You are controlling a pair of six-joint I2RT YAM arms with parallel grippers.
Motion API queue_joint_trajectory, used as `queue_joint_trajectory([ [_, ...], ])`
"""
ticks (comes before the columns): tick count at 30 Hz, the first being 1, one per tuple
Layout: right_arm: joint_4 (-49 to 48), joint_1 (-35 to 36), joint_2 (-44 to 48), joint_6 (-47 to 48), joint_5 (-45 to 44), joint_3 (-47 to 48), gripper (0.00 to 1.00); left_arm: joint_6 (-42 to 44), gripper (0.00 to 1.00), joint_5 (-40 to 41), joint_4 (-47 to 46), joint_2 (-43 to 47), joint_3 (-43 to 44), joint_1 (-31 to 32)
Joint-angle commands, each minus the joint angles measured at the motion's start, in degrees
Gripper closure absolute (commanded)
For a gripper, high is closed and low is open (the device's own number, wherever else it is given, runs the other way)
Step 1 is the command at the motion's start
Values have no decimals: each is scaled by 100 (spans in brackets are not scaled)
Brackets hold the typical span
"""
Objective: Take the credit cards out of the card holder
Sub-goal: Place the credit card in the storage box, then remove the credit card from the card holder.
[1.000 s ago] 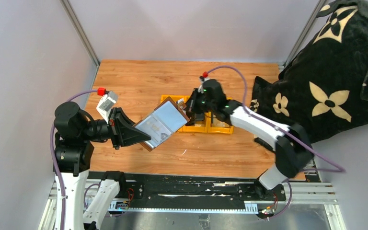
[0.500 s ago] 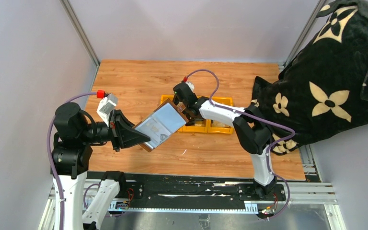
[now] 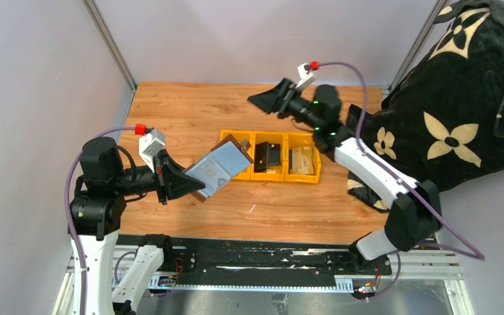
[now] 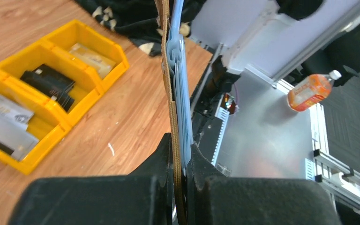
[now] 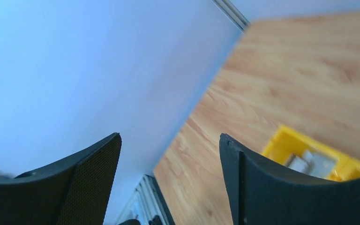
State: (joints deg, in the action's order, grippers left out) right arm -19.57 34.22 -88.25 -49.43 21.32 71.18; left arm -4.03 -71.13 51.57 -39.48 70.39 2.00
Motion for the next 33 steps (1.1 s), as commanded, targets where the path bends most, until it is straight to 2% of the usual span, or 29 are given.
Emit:
queue_joint_trajectory([
  [1, -1639, -557, 676, -437, 1954, -381, 19, 397, 100, 694, 192, -315, -144, 5],
  [3, -2052, -586, 753, -828, 2515, -397, 19, 397, 100, 1096, 195, -569, -168, 52],
  [6, -3451, -581, 738, -1817, 3018, -708, 19, 461, 100, 1562, 305, -983, -191, 350],
  [8, -3978, -585, 808, -1916, 3143, -991, 19, 570, 100, 1791, 331, -1202, -188, 654],
  [9, -3940, -585, 874, -1731, 3227, -1095, 19, 574, 100, 1868, 331, -1298, -157, 834],
  [13, -2730, -568, 1329, -377, 3565, -1276, 18, 695, 100, 2135, 460, -1499, 59, 1483],
  [18, -541, -399, 1875, 1931, 3926, -1000, 18, 1454, 100, 2404, 1205, -1531, 41, 1756],
  [21, 441, -107, 1991, 2857, 4012, -732, 18, 1728, 100, 2483, 1434, -1511, 100, 1825],
  [27, 1769, 649, 1914, 4313, 3552, -403, 18, 2107, 100, 2437, 1711, -1480, 270, 1914],
  [33, 2149, 1005, 1612, 4863, 3063, -154, 17, 2873, 100, 2692, 2184, -1302, 250, 2084],
])
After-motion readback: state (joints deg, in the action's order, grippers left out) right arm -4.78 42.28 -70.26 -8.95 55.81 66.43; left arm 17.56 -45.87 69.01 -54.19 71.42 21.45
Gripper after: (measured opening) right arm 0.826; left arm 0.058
